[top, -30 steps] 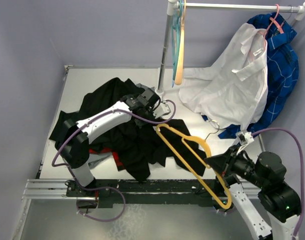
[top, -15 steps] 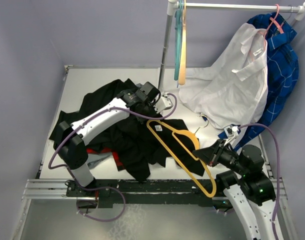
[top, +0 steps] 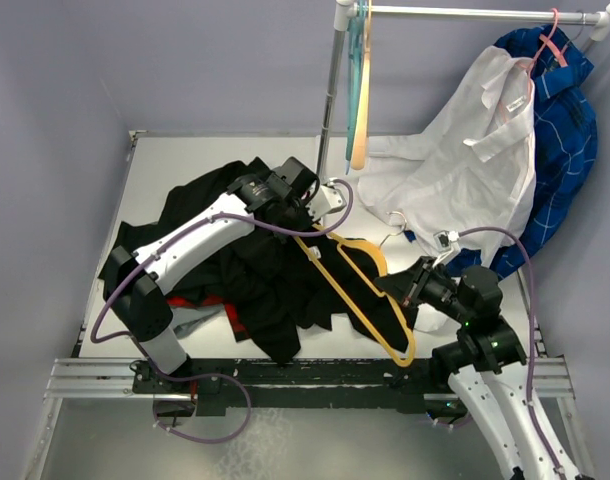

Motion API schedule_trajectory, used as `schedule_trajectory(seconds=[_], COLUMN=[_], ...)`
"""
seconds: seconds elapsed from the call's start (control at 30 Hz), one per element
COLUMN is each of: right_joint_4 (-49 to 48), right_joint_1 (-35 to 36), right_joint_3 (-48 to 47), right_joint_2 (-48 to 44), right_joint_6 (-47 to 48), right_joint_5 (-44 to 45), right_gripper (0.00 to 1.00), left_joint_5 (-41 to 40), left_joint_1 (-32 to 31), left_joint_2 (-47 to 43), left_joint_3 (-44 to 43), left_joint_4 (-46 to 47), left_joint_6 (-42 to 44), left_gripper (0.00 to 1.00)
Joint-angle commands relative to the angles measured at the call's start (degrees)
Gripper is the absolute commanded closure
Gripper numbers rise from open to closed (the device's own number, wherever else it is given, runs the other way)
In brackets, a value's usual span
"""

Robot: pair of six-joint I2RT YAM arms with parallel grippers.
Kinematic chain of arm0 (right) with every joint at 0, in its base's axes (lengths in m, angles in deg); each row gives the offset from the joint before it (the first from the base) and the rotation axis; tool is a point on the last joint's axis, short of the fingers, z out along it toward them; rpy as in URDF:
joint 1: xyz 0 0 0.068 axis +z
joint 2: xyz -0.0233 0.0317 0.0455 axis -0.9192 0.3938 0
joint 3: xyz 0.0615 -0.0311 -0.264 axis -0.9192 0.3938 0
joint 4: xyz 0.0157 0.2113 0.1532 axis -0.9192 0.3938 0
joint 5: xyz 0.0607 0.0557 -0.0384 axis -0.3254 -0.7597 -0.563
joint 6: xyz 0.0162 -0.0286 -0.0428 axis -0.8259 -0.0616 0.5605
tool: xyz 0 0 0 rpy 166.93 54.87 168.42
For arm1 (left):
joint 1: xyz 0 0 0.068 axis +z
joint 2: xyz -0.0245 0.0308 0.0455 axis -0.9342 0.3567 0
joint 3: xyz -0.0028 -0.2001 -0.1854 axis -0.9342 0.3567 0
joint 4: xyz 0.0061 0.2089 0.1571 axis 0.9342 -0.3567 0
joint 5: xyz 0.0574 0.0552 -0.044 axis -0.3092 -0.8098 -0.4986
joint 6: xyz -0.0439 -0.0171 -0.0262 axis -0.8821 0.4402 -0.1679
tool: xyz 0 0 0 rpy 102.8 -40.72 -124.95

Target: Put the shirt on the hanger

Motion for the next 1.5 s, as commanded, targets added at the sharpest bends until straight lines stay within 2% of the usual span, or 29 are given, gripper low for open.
schedule_trajectory(seconds=[0.0,0.27,0.53,0.63,0.77,0.93,1.03,1.17,1.3,1.4,1.47], right_joint_4=[-14.0,-21.1,-15.1,-14.3,-19.5,-25.0,-26.2,-27.6,-28.6,-28.5,-27.2], right_joint_1=[0.0,2.3,12.5,12.7,13.0,14.8,16.8,25.4,29.7,31.3,31.7], right_joint_3=[1.2,0.1,-2.1,-0.8,1.2,1.1,-0.5,-1.9,-3.6,-4.5,-5.3], right_joint_2=[3.2,10.6,11.9,8.7,8.6,12.6,19.4,23.8,26.4,26.0,24.9], right_joint_6=[-3.6,-6.1,-5.6,-6.9,-9.2,-9.1,-8.9,-9.1,-9.4,-9.4,-9.0], right_joint_5=[-0.5,-1.7,5.8,7.3,8.9,14.1,15.7,26.1,34.6,39.4,40.0], right_gripper=[1.00,1.00,1.00,1.00,1.00,1.00,1.00,1.00,1.00,1.00,1.00], left_joint_5=[0.3,-3.9,-10.9,-9.6,-6.9,-4.3,-2.3,3.4,8.5,8.2,4.9], left_joint_1=[0.3,0.5,2.4,3.0,3.0,3.0,3.0,3.0,3.0,3.0,3.0], left_joint_2=[-2.1,-1.4,-0.6,-0.7,-0.9,-1.5,-2.0,-2.0,-2.5,-3.4,-4.0], left_joint_3=[-2.8,-3.4,-4.9,-5.5,-5.6,-5.6,-6.0,-7.7,-6.8,-4.9,-3.5], left_joint_4=[0.0,2.2,5.3,4.9,3.8,2.7,2.3,0.0,-1.2,-0.9,-0.2], left_joint_6=[-1.8,0.0,4.2,4.1,2.8,1.5,0.9,-1.0,-1.9,-1.6,-1.0], left_gripper=[1.00,1.00,1.00,1.00,1.00,1.00,1.00,0.99,0.99,0.99,0.99])
